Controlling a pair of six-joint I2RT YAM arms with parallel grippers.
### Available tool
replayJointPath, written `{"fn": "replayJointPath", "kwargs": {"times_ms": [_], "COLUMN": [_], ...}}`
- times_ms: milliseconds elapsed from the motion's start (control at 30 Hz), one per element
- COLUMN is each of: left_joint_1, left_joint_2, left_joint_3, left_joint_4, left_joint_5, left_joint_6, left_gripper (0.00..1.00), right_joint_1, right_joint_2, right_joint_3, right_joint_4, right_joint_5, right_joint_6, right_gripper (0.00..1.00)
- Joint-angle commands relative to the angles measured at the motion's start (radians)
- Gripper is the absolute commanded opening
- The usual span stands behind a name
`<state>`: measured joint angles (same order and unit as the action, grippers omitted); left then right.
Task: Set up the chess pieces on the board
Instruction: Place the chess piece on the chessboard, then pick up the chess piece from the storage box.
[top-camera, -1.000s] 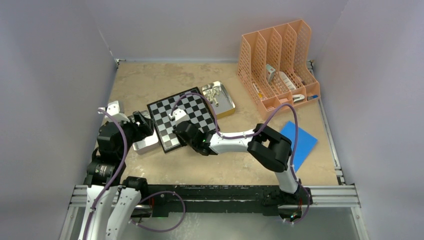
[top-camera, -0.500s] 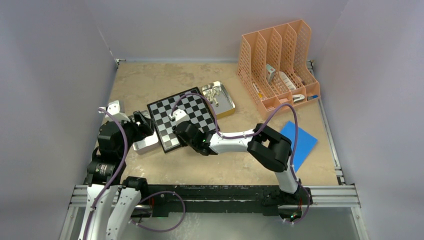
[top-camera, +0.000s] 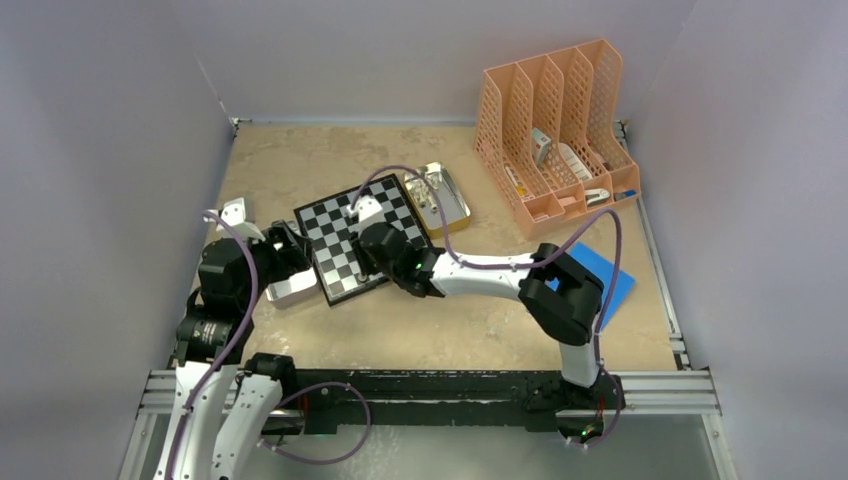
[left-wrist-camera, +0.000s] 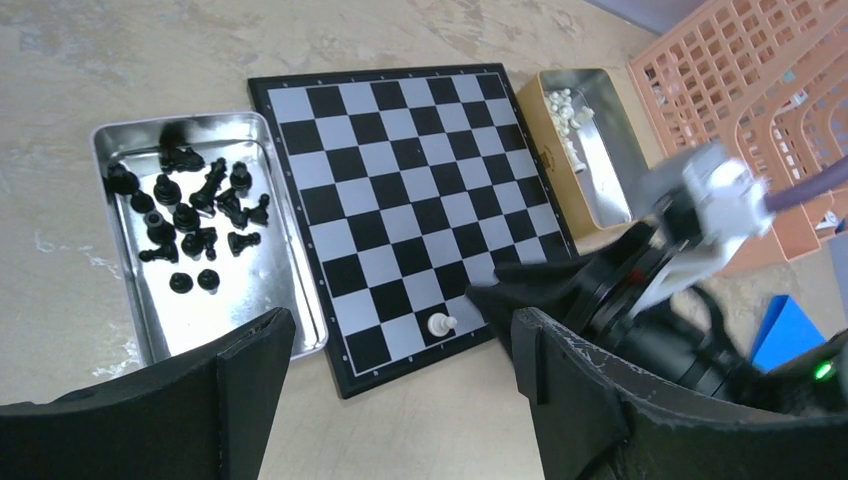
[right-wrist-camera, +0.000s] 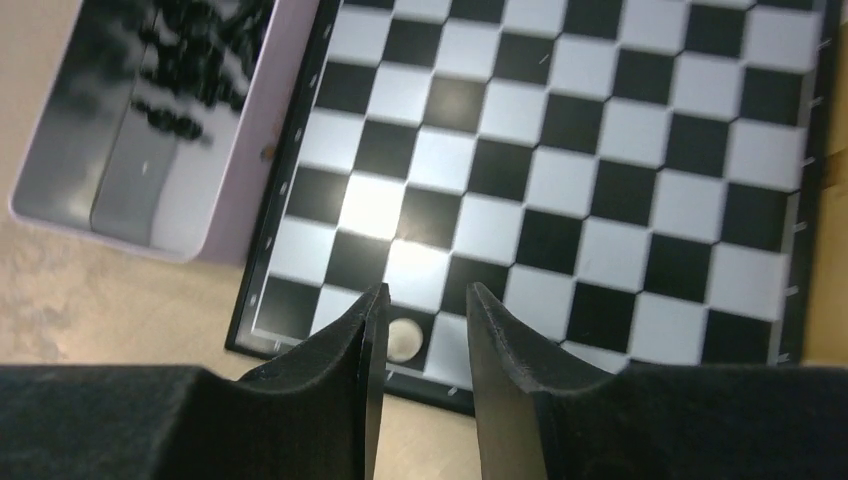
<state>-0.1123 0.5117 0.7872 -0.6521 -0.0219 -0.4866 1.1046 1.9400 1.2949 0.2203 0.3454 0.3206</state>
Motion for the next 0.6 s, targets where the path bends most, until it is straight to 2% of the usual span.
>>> {"fn": "replayJointPath", "kwargs": {"times_ms": [0, 300, 567], "left_joint_1": [0.006, 0.006, 0.006], "left_joint_2": [0.030, 0.118, 0.101], "left_joint_3": [0.010, 0.002, -0.008], "left_joint_4": [0.060, 0.082, 0.095], "left_joint_5": [0.072, 0.195, 0.224], "left_joint_6": [0.024, 0.050, 0.054], "left_gripper": [0.80, 0.79, 0.79], "right_joint_1": [-0.085, -0.292, -0.422], "right_joint_2": [-0.065, -0.053, 0.059], "right_joint_3": [0.063, 0.116, 0.186], "right_joint_4": [0.022, 0.016, 0.034], "right_joint_5": [0.008, 0.061, 0.110], "right_joint_6": [-0.016, -0.069, -0.094], "right_gripper": [0.37, 0.36, 0.32]}}
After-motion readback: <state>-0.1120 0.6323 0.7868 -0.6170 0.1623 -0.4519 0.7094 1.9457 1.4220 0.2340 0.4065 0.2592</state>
